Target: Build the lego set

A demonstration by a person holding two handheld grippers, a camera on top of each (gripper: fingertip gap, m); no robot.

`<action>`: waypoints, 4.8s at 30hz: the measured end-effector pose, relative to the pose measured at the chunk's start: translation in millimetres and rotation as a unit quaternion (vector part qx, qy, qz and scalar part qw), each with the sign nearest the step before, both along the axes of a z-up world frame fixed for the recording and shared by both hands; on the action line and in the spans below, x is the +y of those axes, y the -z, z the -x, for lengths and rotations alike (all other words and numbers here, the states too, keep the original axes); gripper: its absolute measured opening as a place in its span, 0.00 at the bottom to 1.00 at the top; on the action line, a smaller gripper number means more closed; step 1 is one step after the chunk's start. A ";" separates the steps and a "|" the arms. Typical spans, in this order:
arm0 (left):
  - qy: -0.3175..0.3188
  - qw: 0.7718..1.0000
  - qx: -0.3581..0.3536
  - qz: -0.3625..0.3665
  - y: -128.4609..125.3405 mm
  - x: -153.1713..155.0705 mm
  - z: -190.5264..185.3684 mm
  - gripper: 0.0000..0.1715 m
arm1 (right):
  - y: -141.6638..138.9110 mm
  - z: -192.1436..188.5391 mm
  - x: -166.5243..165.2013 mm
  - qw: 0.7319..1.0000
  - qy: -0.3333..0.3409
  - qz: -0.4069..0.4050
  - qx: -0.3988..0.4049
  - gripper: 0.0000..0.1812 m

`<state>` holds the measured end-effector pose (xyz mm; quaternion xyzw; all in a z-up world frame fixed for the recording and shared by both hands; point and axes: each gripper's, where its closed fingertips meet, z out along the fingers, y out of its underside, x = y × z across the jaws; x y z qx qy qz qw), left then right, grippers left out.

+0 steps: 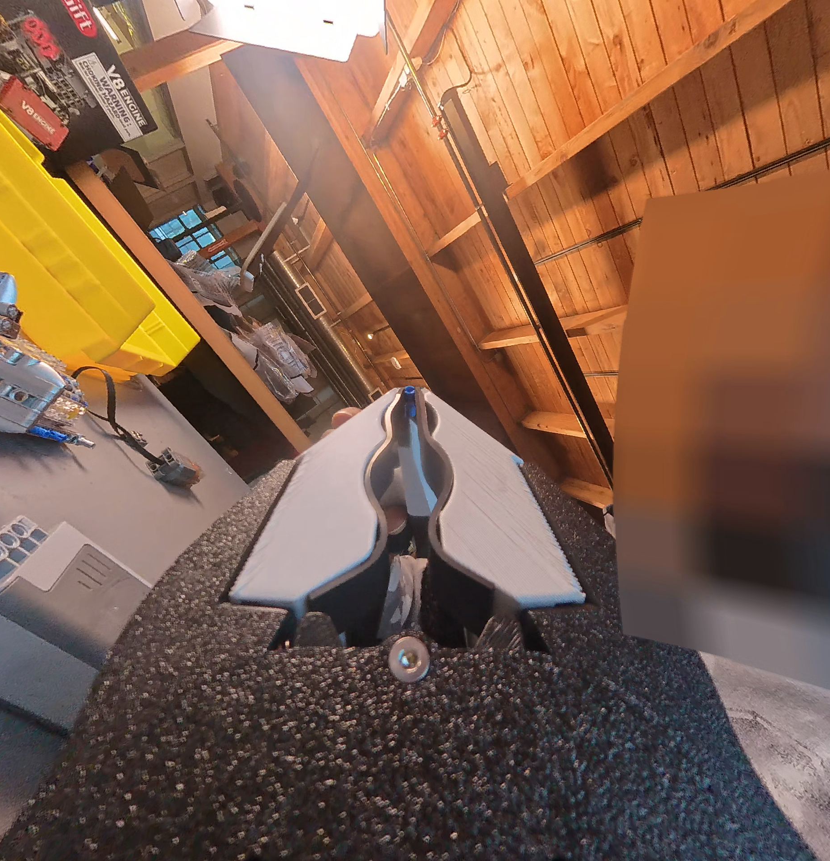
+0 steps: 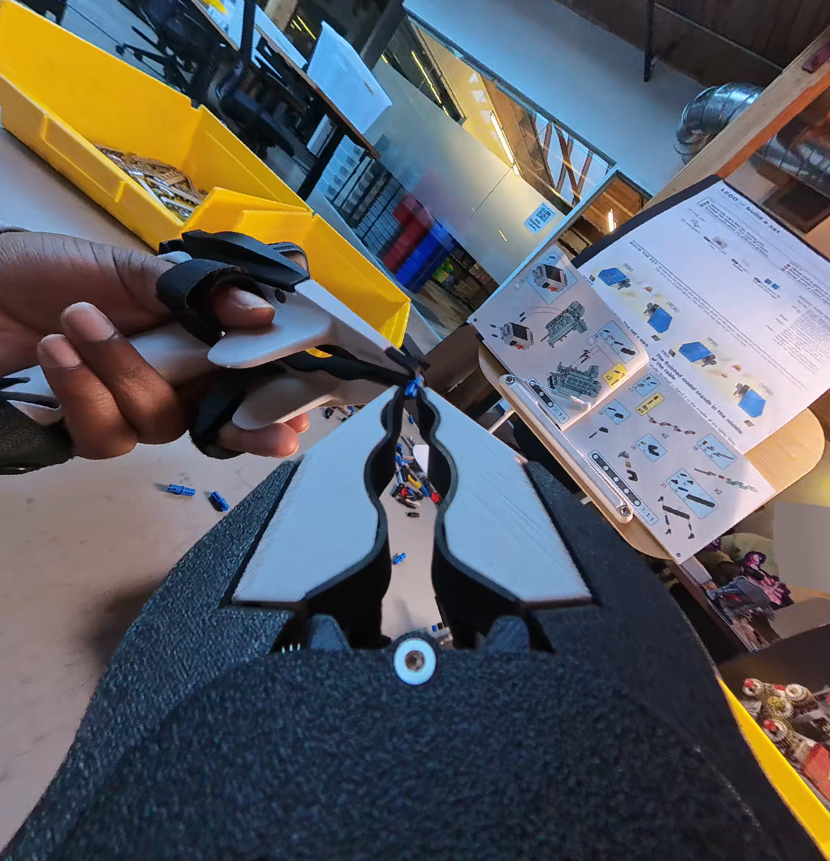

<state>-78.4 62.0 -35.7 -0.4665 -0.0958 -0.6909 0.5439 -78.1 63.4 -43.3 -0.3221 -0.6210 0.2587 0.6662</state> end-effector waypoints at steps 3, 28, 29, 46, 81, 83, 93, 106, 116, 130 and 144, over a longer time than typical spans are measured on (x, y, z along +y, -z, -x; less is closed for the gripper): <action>0.001 1.000 0.002 0.004 2.3 0.9 -1.1 0.01 | -1.4 -0.4 -0.4 1.000 -0.004 -0.015 0.000 0.03; -0.107 0.780 0.616 0.029 98.6 14.4 7.9 0.19 | 94.2 -52.1 16.9 0.881 -0.153 0.096 -0.436 0.02; -0.083 0.766 0.636 0.039 112.1 14.0 4.6 0.27 | 102.5 -57.5 15.2 0.863 -0.163 0.097 -0.468 0.02; 0.018 0.669 0.743 0.010 166.1 22.9 -21.9 0.60 | 144.6 -56.9 3.1 0.758 -0.186 0.007 -0.625 0.02; 0.015 0.661 0.750 0.018 169.9 20.6 -22.2 0.54 | 145.0 -57.4 -0.1 0.675 -0.228 -0.208 -0.670 0.01; 0.015 0.662 0.749 0.022 170.2 20.3 -21.8 0.54 | 145.6 -57.4 0.3 0.688 -0.221 -0.177 -0.668 0.01; 0.016 0.666 0.745 0.036 170.8 19.0 -20.9 0.54 | 147.6 -56.9 0.6 0.767 -0.148 -0.005 -0.625 0.02; 0.015 0.640 0.768 0.018 174.9 15.7 -19.1 0.46 | 146.7 -62.1 4.2 0.812 -0.126 0.021 -0.569 0.09; 0.016 0.646 0.763 -0.001 170.9 24.3 -31.1 0.58 | 147.1 -61.4 -1.0 0.829 -0.156 -0.048 -0.535 0.09; 0.013 0.644 0.765 0.009 173.0 25.1 -30.7 0.57 | 133.3 -58.7 -0.5 0.883 -0.150 0.012 -0.444 0.02; 0.012 0.645 0.764 0.009 173.4 25.0 -30.7 0.57 | 136.9 -53.0 3.3 0.875 -0.138 0.032 -0.462 0.00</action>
